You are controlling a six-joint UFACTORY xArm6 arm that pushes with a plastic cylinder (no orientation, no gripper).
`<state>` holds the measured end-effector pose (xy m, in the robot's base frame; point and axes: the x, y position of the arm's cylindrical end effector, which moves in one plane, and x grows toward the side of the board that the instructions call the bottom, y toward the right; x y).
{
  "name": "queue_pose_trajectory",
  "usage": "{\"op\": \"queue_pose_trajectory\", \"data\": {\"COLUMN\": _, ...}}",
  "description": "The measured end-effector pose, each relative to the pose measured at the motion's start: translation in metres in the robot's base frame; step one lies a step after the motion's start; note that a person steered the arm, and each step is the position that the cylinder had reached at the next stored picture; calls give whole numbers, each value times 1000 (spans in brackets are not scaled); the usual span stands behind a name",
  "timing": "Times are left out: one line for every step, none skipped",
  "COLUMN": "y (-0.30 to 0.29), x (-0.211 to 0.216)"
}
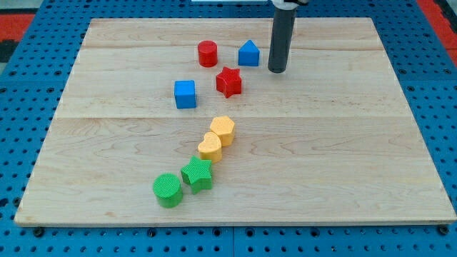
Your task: Push the red star to the right side of the cube
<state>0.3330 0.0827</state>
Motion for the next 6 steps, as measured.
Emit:
{"op": "queue_pose_trajectory", "data": {"y": -25, "x": 0}}
{"op": "queue_pose_trajectory", "data": {"y": -60, "x": -3}}
{"op": "queue_pose_trajectory", "data": {"y": -121, "x": -3}}
{"op": "queue_pose_trajectory", "data": {"y": -102, "x": 27}}
{"op": "queue_pose_trajectory", "data": {"y": 2, "x": 29}}
{"op": "queue_pose_trajectory", "data": {"y": 42, "x": 68}}
